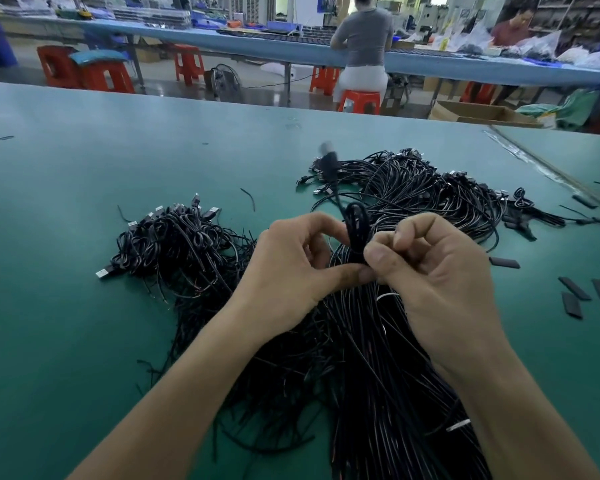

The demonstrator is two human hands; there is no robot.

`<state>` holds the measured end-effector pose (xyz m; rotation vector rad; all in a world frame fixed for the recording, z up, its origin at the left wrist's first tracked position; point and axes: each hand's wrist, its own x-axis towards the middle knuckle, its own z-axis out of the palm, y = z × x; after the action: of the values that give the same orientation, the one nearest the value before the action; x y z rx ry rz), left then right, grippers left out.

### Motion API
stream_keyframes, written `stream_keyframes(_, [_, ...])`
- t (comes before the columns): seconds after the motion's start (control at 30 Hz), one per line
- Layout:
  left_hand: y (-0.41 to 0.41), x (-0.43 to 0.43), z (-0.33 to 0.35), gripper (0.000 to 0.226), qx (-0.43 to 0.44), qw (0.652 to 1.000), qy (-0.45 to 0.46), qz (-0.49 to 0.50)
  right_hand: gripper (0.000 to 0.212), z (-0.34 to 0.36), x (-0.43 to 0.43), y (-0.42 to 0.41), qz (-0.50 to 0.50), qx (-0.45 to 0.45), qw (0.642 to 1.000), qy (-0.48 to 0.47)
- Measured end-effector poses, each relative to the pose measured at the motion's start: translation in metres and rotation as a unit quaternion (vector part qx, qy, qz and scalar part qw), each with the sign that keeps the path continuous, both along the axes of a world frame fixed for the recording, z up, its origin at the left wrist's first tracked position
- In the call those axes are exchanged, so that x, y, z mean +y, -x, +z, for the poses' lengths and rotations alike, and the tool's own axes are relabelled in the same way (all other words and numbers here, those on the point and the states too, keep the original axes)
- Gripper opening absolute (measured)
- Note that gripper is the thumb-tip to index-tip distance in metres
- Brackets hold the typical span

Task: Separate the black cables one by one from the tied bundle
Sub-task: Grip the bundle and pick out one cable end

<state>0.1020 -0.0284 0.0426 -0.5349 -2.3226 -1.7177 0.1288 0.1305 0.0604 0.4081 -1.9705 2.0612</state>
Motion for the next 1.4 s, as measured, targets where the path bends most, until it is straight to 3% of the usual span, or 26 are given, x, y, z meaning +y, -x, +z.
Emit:
stream_keyframes(0.13, [-0.001, 0.001, 0.000, 0.013, -0.018, 1.000, 0.015, -0.018, 0.033, -0.001, 0.001, 0.001, -0.009, 0.018, 0.999, -0.036])
stream_keyframes(0.37, [-0.005, 0.012, -0.006, 0.026, -0.012, 0.998, -0.061, -0.020, 0.040, -0.003, 0.003, 0.002, -0.061, 0.015, 0.993, -0.104])
stream_keyframes(0.53, [-0.003, 0.014, 0.000, 0.020, 0.010, 0.993, -0.120, 0.009, 0.034, -0.007, 0.003, 0.003, -0.060, -0.022, 0.996, -0.059])
stream_keyframes(0.63, [-0.007, 0.012, 0.006, 0.008, -0.007, 0.985, -0.165, -0.038, 0.030, -0.006, 0.002, 0.003, -0.033, -0.025, 0.998, -0.043])
stream_keyframes(0.73, [-0.007, 0.011, 0.003, 0.053, -0.030, 0.986, -0.156, -0.060, 0.030, -0.007, 0.003, 0.003, -0.040, -0.036, 0.998, -0.027])
stream_keyframes(0.8, [-0.007, 0.013, 0.000, 0.062, -0.022, 0.991, -0.119, -0.049, 0.031, -0.008, 0.003, 0.004, -0.054, -0.048, 0.997, -0.020])
stream_keyframes(0.93, [-0.005, 0.015, -0.008, 0.044, 0.072, 0.997, 0.001, 0.006, 0.035, -0.007, 0.006, 0.006, -0.072, -0.081, 0.994, 0.028])
stream_keyframes(1.03, [-0.005, 0.015, -0.011, 0.025, 0.192, 0.975, 0.082, 0.081, 0.037, -0.007, 0.007, 0.006, -0.066, -0.099, 0.991, 0.066])
stream_keyframes(1.2, [-0.007, 0.016, -0.012, 0.016, 0.282, 0.957, 0.049, 0.055, 0.035, -0.006, 0.003, 0.004, -0.081, -0.068, 0.992, 0.066])
stream_keyframes(1.27, [-0.009, 0.017, -0.012, 0.019, 0.254, 0.967, 0.008, 0.018, 0.036, -0.003, 0.005, 0.004, -0.091, -0.037, 0.994, 0.049])
stream_keyframes(1.33, [-0.010, 0.016, -0.012, 0.017, 0.143, 0.985, -0.095, -0.022, 0.037, 0.000, 0.006, 0.003, -0.096, 0.002, 0.995, 0.015])
stream_keyframes(1.4, [-0.010, 0.014, -0.009, 0.011, -0.001, 0.979, -0.191, -0.068, 0.040, 0.003, 0.004, 0.001, -0.098, 0.048, 0.994, -0.015])
